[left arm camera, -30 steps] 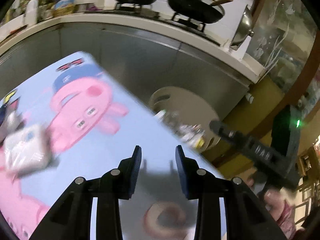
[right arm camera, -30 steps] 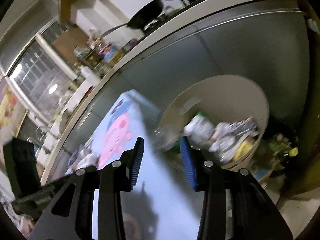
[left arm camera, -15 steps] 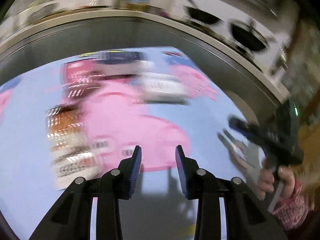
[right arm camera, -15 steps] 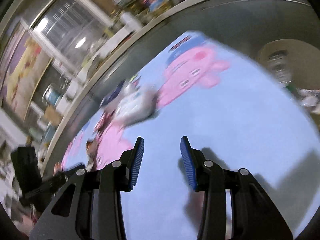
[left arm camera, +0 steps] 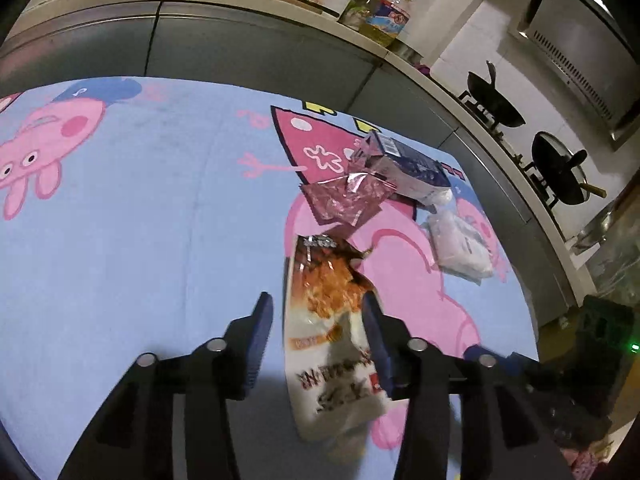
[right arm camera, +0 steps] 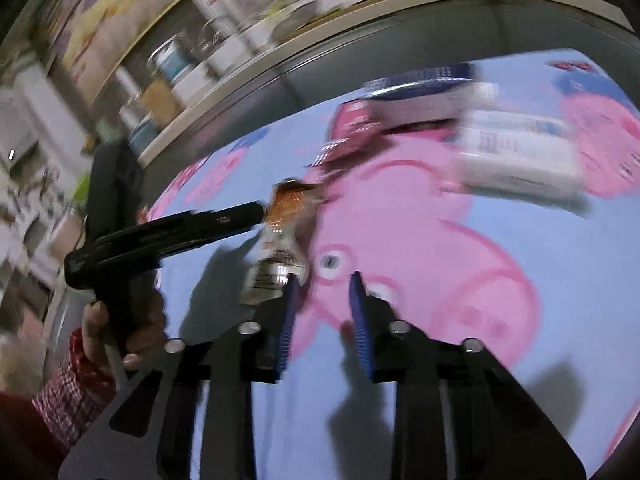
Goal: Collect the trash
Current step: 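Grasp the orange snack bag with left tool while right tool grasps pink wrapper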
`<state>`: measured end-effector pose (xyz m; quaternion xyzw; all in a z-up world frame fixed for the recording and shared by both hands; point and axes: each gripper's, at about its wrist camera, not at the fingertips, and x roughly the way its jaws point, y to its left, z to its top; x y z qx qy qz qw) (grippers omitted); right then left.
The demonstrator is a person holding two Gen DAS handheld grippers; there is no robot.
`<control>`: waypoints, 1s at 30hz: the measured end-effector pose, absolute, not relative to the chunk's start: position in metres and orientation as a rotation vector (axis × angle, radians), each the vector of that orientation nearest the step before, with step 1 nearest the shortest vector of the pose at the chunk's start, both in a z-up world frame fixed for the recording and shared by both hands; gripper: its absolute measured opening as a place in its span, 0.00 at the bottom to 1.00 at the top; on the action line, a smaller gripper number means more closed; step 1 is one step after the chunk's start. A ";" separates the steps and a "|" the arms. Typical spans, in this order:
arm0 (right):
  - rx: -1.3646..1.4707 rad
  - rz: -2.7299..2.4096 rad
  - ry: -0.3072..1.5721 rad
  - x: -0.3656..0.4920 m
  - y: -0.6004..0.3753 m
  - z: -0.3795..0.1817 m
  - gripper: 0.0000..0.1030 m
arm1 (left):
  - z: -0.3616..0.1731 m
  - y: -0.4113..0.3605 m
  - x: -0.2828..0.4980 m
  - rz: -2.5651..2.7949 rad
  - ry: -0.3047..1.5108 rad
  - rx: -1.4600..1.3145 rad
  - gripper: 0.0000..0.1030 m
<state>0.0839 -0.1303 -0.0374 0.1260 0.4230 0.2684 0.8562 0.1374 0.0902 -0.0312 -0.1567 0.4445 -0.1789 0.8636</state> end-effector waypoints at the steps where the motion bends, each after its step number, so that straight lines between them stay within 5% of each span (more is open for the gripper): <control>1: 0.234 0.579 0.893 0.086 -0.121 -0.037 0.12 | -0.033 0.090 0.139 -0.384 0.935 -0.326 0.46; 3: 0.158 0.601 0.908 0.091 -0.097 -0.040 0.05 | -0.036 0.087 0.141 -0.399 0.943 -0.329 0.46; 12: 0.141 0.557 0.980 0.112 -0.085 -0.061 0.01 | -0.041 0.068 0.141 -0.515 0.952 -0.339 0.45; 16: 0.142 0.584 0.982 0.117 -0.088 -0.061 0.05 | -0.042 0.062 0.137 -0.509 0.935 -0.332 0.17; 20: 0.245 0.598 0.968 0.130 -0.108 -0.050 0.07 | -0.032 0.079 0.129 -0.492 0.885 -0.389 0.12; 22: 0.335 0.571 0.963 0.148 -0.122 -0.044 0.12 | -0.031 0.092 0.125 -0.500 0.871 -0.454 0.11; 24: 0.418 0.514 0.960 0.170 -0.132 -0.041 0.52 | -0.031 0.102 0.122 -0.495 0.864 -0.491 0.11; 25: 0.465 0.482 0.952 0.183 -0.135 -0.040 0.58 | -0.031 0.106 0.120 -0.491 0.863 -0.504 0.11; 30: 0.482 0.384 0.959 0.241 -0.121 -0.045 0.54 | -0.036 0.117 0.111 -0.476 0.879 -0.545 0.11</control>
